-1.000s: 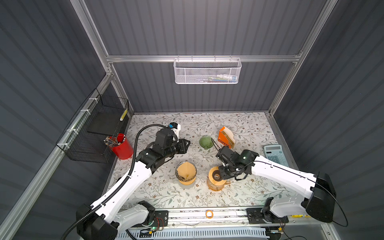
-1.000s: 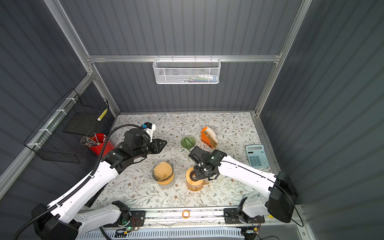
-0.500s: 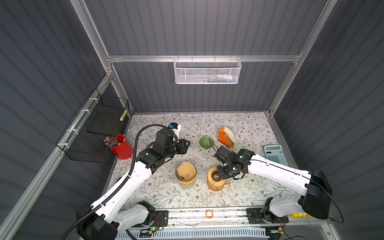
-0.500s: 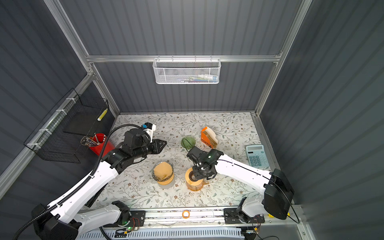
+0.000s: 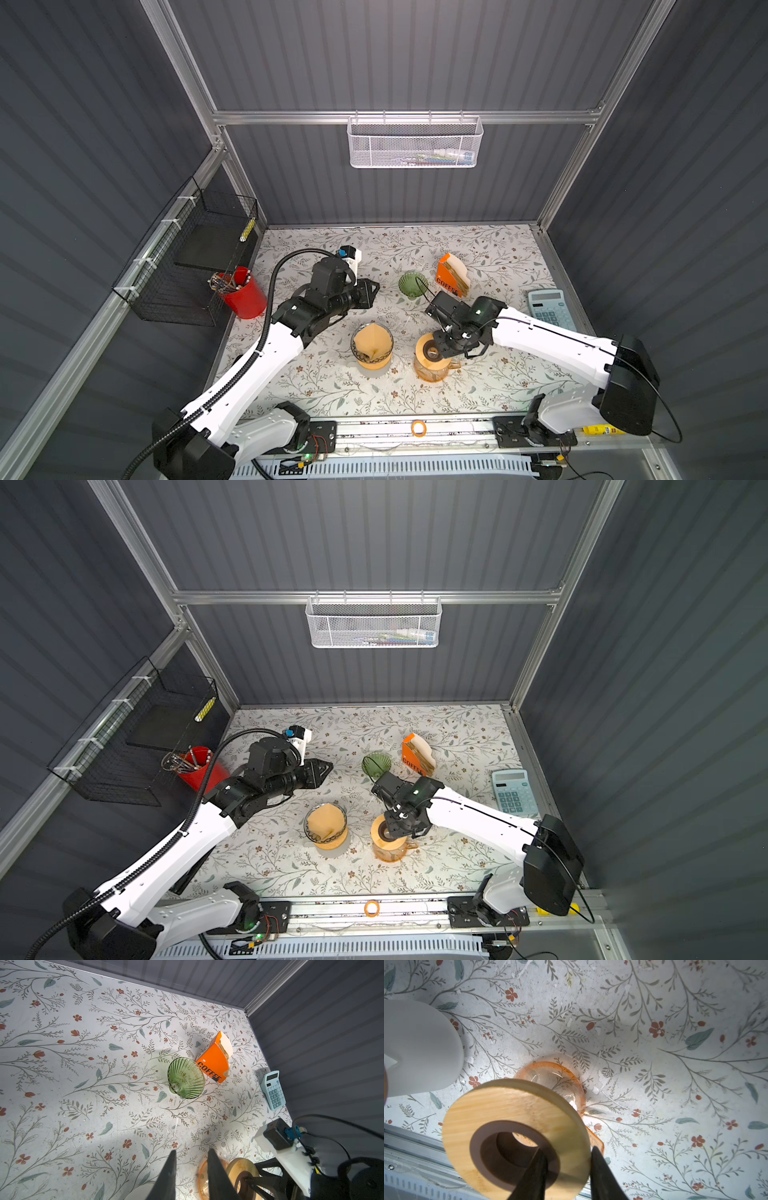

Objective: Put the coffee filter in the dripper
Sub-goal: 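Lower the bamboo ring onto the orange glass pitcher mouth and release, then raise the right gripper and move it to the green ribbed dripper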

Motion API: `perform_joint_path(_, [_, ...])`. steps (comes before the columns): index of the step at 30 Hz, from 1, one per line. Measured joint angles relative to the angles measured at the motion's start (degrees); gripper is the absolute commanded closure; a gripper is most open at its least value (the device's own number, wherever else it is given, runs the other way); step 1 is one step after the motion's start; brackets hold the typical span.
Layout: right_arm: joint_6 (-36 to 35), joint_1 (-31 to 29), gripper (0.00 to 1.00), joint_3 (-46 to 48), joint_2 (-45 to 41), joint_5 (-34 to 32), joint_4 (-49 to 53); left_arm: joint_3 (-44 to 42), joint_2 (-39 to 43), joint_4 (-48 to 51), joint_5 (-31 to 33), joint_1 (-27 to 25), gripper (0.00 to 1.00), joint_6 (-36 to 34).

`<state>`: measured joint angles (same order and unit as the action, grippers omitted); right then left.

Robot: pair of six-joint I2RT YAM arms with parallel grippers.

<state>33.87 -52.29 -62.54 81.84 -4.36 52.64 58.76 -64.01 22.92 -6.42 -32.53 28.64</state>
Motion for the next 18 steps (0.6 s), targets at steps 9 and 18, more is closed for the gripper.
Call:
perform_joint_path(9, [0.13,-0.04,0.6,-0.09,0.02,-0.33,0.35,-0.02,0.44,0.0,0.33,0.0,0.73,0.02])
perform_joint_path(18, [0.15,-0.04,0.59,-0.11,0.02,-0.33,0.15,-0.02,0.59,-0.04,0.35,0.0,0.73,0.04])
